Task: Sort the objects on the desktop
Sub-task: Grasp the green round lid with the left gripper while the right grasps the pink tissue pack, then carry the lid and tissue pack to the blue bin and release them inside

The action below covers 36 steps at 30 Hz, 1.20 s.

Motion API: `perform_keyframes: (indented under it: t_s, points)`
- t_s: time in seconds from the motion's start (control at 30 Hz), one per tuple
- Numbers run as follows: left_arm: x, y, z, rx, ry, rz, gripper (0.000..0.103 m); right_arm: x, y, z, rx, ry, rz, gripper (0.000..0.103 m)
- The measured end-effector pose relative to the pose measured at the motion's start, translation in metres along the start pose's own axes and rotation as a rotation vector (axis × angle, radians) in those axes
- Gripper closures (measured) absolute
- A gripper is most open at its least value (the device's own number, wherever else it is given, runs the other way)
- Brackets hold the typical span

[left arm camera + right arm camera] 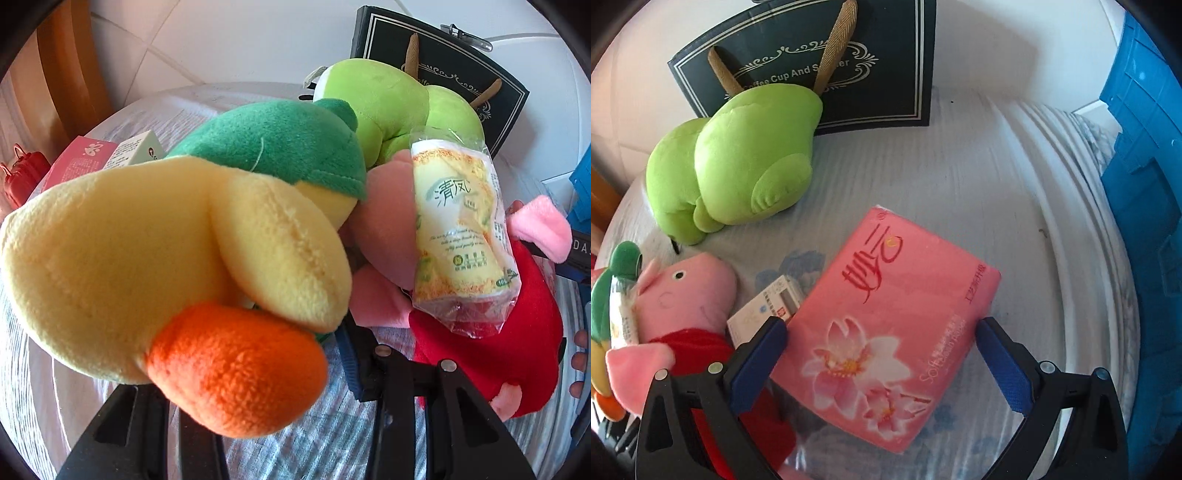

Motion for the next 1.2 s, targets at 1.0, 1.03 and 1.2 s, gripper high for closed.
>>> perform_keyframes:
  t_s: [1.0, 1.03, 1.2]
  points:
    - [0.009, 0.111, 0.096, -0.007, -0.122, 0.016, 0.063, 0.010, 0.096, 0.128, 0.006, 0.123, 0.021, 0.013]
    - [0.013, 0.121, 0.095, 0.005, -0.132, 0.016, 0.063, 0.006, 0.108, 0.136, 0.016, 0.138, 0.011, 0.013]
    - [0.033, 0.171, 0.110, 0.071, -0.151, 0.022, 0.063, -0.017, 0.174, 0.168, 0.094, 0.207, -0.024, 0.013]
Point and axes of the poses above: each gripper's, at about its wrist camera, not at the fingertips, and y roughly against the way its jaws point, x to its right, z to its underside, the point moved 10 cm from there along -y, roughly the way its jaws point, and after that the axes turned 3 degrees about -y, right-handed, at the moved point
